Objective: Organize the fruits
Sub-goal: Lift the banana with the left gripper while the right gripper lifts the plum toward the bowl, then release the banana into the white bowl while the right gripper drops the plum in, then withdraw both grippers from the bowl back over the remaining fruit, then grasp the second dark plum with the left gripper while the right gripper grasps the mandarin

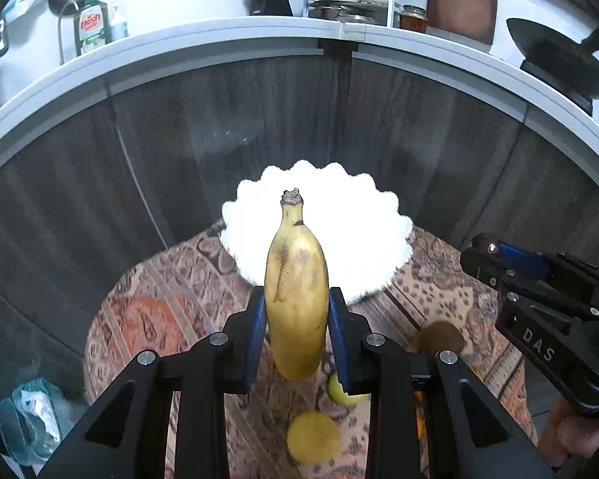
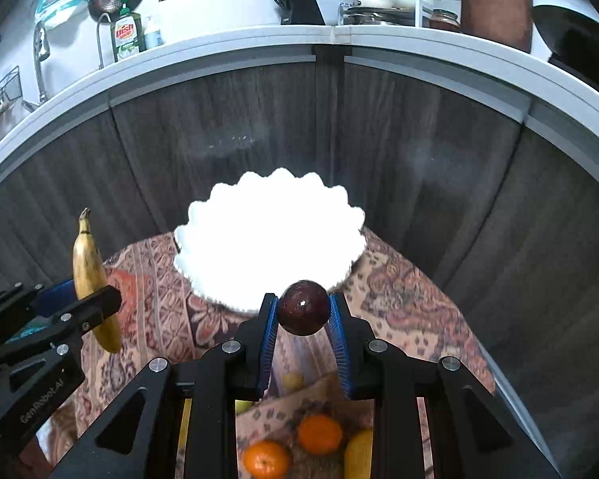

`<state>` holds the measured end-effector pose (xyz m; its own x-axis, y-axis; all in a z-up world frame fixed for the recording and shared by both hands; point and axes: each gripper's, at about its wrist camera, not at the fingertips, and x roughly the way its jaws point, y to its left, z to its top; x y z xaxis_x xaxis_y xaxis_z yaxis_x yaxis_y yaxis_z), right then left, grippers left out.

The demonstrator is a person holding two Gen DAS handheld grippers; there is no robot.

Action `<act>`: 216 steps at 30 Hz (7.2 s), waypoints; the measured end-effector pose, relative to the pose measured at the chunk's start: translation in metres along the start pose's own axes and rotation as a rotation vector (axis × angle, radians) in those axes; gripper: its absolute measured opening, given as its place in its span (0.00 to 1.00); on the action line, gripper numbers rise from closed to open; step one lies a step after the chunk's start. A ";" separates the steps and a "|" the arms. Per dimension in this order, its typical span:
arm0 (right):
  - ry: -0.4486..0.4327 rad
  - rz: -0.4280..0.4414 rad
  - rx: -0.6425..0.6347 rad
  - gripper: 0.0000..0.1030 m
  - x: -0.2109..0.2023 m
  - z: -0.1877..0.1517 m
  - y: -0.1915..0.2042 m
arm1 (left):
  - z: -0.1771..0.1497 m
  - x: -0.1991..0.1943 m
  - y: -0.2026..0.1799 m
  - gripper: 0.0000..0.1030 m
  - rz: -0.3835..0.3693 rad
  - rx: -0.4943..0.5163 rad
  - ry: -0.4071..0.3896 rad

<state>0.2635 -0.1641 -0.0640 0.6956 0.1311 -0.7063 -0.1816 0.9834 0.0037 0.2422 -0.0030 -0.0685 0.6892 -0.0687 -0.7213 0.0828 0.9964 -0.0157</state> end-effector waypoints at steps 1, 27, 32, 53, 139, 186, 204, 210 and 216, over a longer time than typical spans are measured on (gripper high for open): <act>0.000 0.003 -0.002 0.26 0.004 0.006 0.000 | 0.004 0.003 0.001 0.29 0.004 0.004 -0.004; 0.181 0.000 0.029 0.26 0.152 0.045 0.003 | 0.052 0.146 0.033 0.29 -0.014 -0.001 0.091; 0.214 0.001 0.028 0.26 0.169 0.043 0.001 | 0.051 0.159 0.033 0.29 -0.022 0.002 0.118; 0.112 -0.090 0.042 0.81 0.130 0.058 -0.006 | 0.063 0.116 0.035 0.92 0.101 0.021 0.032; 0.180 -0.182 0.135 0.83 -0.043 -0.171 -0.048 | -0.154 -0.017 -0.059 0.93 -0.088 0.128 0.092; 0.264 -0.160 0.199 0.83 -0.032 -0.218 -0.067 | -0.217 0.034 -0.124 0.28 -0.218 0.293 0.287; 0.239 -0.137 0.095 0.83 -0.023 -0.187 -0.024 | -0.194 0.010 -0.056 0.28 -0.112 0.148 0.209; 0.240 -0.096 0.050 0.83 -0.009 -0.177 0.003 | -0.194 0.011 -0.025 0.28 -0.073 0.081 0.204; 0.267 -0.081 0.034 0.83 0.010 -0.173 0.019 | -0.193 0.010 -0.005 0.28 -0.038 0.034 0.192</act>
<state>0.1473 -0.1653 -0.1935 0.4982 0.0186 -0.8669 -0.1064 0.9935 -0.0399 0.1094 0.0003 -0.2090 0.5358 -0.0920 -0.8393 0.1327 0.9909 -0.0239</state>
